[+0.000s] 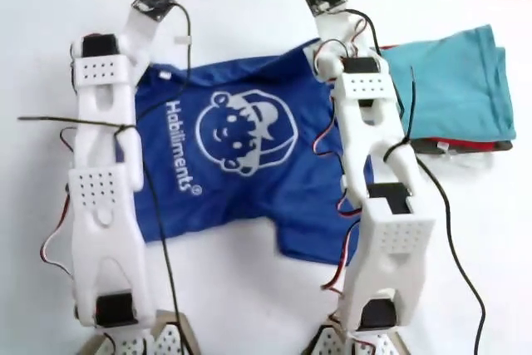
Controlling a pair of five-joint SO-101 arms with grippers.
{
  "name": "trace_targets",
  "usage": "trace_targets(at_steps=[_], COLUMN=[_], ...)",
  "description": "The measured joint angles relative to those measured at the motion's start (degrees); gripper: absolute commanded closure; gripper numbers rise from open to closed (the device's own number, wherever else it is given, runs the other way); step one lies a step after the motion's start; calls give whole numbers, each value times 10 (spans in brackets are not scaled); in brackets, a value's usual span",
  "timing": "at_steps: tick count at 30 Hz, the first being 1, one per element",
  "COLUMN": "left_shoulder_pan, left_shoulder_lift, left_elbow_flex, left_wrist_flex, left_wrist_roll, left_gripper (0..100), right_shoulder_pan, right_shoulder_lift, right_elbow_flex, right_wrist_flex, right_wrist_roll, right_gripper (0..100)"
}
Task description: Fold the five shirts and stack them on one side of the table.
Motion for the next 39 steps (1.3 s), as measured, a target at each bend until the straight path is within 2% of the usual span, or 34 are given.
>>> trace_targets(at_steps=[8, 11, 14, 19, 26, 34, 39], left_shoulder_pan=[11, 8, -2, -2, -8, -28, -29], left_shoulder_lift=[0, -1, -24, -134, -310, -528, -662], left_elbow_flex=[-164, -180, -140, 33, 309, 641, 833], left_wrist_flex=[199, 216, 218, 218, 208, 91, 25], left_wrist_roll=[-15, -15, -15, -13, -13, -13, -15], left_gripper=[974, 974, 974, 974, 974, 974, 974], right_shoulder_pan=[7, 16, 23, 23, 17, 15, 17], right_shoulder_lift=[-25, -38, -67, -137, -267, -475, -555], right_elbow_flex=[-77, -102, -113, -107, 44, 315, 372], right_wrist_flex=[207, 261, 317, 383, 406, 346, 361], right_wrist_roll=[1, 1, 1, 8, 11, 16, 16], right_gripper=[978, 978, 978, 978, 978, 978, 978])
